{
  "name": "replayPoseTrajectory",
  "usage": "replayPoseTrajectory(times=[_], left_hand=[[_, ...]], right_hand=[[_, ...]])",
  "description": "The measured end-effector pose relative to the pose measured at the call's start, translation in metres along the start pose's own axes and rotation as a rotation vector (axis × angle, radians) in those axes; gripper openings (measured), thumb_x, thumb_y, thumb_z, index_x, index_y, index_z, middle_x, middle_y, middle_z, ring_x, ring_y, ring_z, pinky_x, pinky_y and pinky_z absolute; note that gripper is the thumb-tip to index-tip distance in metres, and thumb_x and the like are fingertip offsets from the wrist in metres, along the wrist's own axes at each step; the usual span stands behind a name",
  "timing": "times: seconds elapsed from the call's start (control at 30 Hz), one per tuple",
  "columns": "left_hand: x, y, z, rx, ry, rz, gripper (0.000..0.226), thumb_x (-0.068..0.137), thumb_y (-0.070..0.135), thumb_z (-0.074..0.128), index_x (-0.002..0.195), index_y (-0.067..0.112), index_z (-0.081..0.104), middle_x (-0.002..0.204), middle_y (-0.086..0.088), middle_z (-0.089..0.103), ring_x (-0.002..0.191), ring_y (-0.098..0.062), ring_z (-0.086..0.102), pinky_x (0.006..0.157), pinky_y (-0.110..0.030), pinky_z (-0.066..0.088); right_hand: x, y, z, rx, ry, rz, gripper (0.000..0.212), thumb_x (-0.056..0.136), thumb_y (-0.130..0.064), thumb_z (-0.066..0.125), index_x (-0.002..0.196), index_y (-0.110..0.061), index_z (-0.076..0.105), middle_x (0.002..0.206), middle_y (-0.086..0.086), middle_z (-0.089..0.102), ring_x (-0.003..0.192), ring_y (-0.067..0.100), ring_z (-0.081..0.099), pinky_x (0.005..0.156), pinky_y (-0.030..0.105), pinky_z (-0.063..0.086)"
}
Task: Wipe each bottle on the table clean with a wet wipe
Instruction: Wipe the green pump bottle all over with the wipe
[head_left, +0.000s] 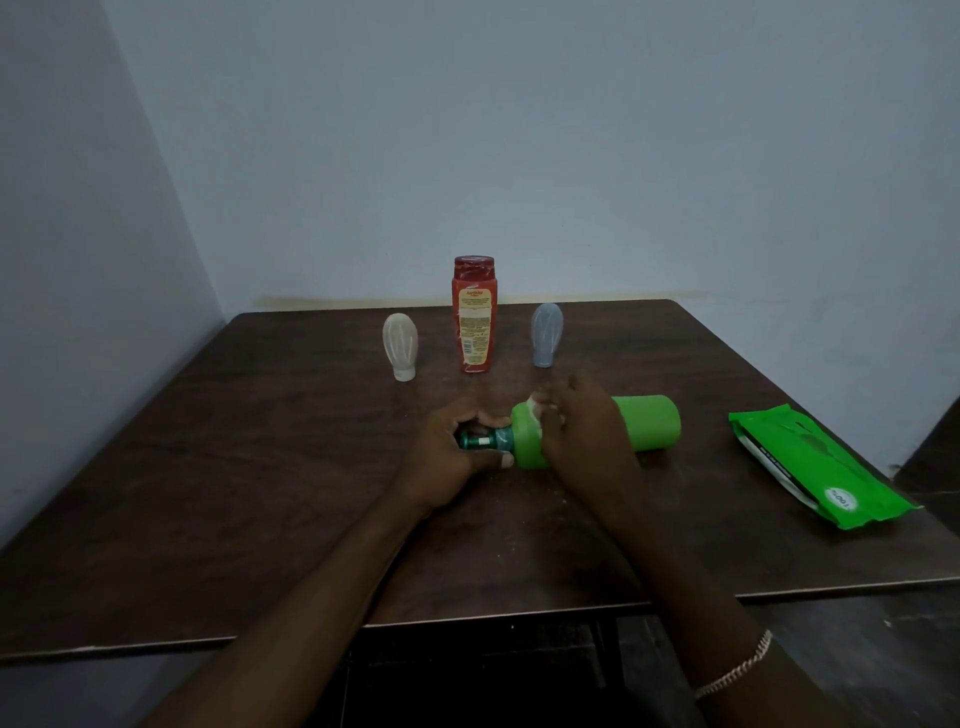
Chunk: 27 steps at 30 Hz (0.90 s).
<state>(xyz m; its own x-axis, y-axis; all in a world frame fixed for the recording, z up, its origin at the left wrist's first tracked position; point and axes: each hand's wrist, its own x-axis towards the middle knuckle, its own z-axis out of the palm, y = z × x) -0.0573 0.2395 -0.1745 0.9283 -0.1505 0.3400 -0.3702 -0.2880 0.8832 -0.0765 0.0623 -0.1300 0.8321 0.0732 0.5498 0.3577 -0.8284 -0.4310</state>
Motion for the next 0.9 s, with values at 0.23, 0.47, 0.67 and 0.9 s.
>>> replayPoseTrajectory(times=[0.23,0.47,0.67,0.9], left_hand=[[0.0,0.005,-0.001,-0.017,-0.003,-0.036,0.038,0.068,0.003,0.088,0.098,0.014,0.068,0.101,0.001,0.07,0.091,-0.009,0.069,0.073,-0.02,0.055],[-0.001,0.006,-0.002,-0.036,0.029,-0.054,0.048,0.069,-0.004,0.083,0.106,0.016,0.06,0.102,0.002,0.068,0.092,-0.008,0.068,0.078,-0.025,0.058],[0.001,0.005,-0.001,-0.078,0.02,-0.058,0.051,0.067,-0.003,0.086,0.106,0.014,0.059,0.102,-0.001,0.071,0.095,-0.014,0.07,0.081,-0.031,0.06],[0.0,0.004,-0.001,-0.084,0.026,-0.058,0.051,0.064,-0.005,0.087,0.103,0.013,0.059,0.1,-0.001,0.071,0.091,-0.017,0.07,0.077,-0.031,0.06]], right_hand=[[0.009,-0.009,0.001,-0.012,-0.123,-0.161,0.021,0.086,-0.01,0.066,0.107,-0.009,0.07,0.104,0.005,0.056,0.089,0.014,0.053,0.077,0.027,0.047],[0.003,-0.025,0.005,-0.338,-0.241,-0.349,0.041,0.079,-0.022,0.071,0.117,-0.007,0.061,0.124,0.011,0.051,0.109,0.023,0.046,0.09,0.032,0.042],[-0.036,-0.016,0.008,-0.283,-0.192,-0.285,0.028,0.077,-0.011,0.068,0.104,-0.008,0.065,0.115,0.01,0.055,0.095,0.021,0.051,0.073,0.031,0.048],[-0.03,0.007,-0.003,0.025,0.018,-0.121,0.015,0.093,-0.011,0.059,0.103,-0.006,0.067,0.098,0.006,0.058,0.081,0.018,0.055,0.07,0.028,0.044]])
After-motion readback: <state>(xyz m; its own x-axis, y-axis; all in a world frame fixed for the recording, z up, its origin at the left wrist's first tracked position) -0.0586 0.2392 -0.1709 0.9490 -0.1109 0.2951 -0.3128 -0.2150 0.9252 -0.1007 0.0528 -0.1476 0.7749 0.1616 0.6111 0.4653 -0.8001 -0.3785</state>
